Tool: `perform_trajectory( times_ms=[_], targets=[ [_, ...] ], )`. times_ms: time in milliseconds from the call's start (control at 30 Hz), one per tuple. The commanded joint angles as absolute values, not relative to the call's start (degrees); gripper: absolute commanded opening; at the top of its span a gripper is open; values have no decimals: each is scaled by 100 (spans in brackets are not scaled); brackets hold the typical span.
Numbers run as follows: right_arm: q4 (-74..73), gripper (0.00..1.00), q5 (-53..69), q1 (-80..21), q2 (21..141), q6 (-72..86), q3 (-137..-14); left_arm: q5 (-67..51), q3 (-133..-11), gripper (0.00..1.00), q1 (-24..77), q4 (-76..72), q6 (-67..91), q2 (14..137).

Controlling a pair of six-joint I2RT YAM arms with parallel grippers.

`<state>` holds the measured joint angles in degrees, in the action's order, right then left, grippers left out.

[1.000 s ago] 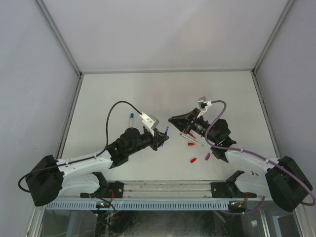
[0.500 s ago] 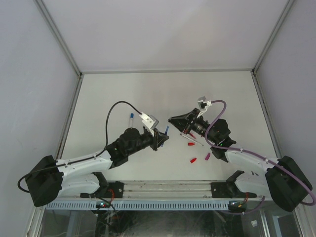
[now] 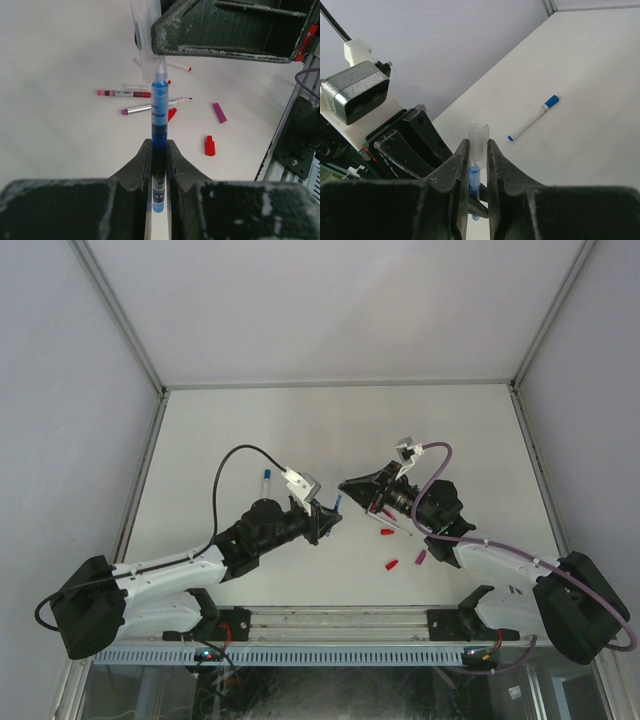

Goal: Insert the pens into the pen caps
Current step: Insert the pen cap onto the pen.

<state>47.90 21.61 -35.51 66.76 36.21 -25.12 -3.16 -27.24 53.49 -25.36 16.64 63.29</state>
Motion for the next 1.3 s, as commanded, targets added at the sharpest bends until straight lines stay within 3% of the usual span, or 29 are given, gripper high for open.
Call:
perform_trajectory(
  times_ms=[0, 1067, 1267],
  targets=[
    [4958, 0, 2199, -3603, 6733, 3592, -2566, -255, -2881, 0, 5379, -2848, 1497, 6187],
    [4352, 0, 919, -4816, 6823, 3494, -2226, 39, -2777, 0, 5379, -2850, 1487, 5988],
    [4230, 15, 758, -4868, 6641, 3228, -2209, 42, -2785, 0, 5379, -2854, 1481, 6008]
  ],
)
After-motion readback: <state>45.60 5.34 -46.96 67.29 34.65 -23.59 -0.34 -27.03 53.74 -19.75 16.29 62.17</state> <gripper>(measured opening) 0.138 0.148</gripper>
